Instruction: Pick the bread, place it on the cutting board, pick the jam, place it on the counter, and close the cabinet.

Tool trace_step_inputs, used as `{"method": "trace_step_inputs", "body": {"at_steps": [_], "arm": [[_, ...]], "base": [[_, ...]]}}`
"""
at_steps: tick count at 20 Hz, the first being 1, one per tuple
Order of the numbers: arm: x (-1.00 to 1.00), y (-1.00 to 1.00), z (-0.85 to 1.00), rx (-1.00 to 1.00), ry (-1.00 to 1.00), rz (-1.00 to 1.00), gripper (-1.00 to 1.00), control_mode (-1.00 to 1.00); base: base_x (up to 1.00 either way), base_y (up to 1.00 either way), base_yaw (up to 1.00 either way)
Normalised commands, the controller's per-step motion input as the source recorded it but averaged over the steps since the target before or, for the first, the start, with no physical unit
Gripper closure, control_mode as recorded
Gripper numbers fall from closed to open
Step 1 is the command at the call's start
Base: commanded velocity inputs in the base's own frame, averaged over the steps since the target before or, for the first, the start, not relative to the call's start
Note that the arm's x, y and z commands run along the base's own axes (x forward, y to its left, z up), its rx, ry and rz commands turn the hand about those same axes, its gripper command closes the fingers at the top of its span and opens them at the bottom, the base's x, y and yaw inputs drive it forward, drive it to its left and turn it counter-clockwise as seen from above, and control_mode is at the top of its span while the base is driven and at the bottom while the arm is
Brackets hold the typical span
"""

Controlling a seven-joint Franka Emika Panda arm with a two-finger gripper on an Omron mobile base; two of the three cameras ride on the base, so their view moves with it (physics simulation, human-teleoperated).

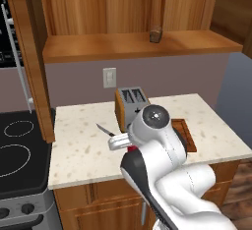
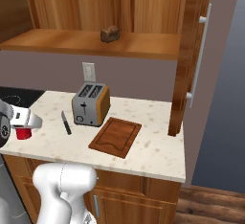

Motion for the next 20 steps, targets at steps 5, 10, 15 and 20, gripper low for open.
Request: {"method": "trace_step_inputs", "body": {"at_steps": [5,10,15,20], "arm": [[0.40,0.06,-0.30,0.00,0.00,0.00,1.00,-1.00],[0.36,0.10,-0.35,0.00,0.00,0.00,1.00,-1.00],[0.32,0.08,-0.36,0.00,0.00,0.00,1.00,-1.00],[0.31,0.02,-0.38,0.01,-0.01,0.00,1.00,-1.00]], "base": [[0.00,0.00,0.00],[0.00,0.00,0.00],[0.00,0.00,0.00],[0.00,0.00,0.00]]}}
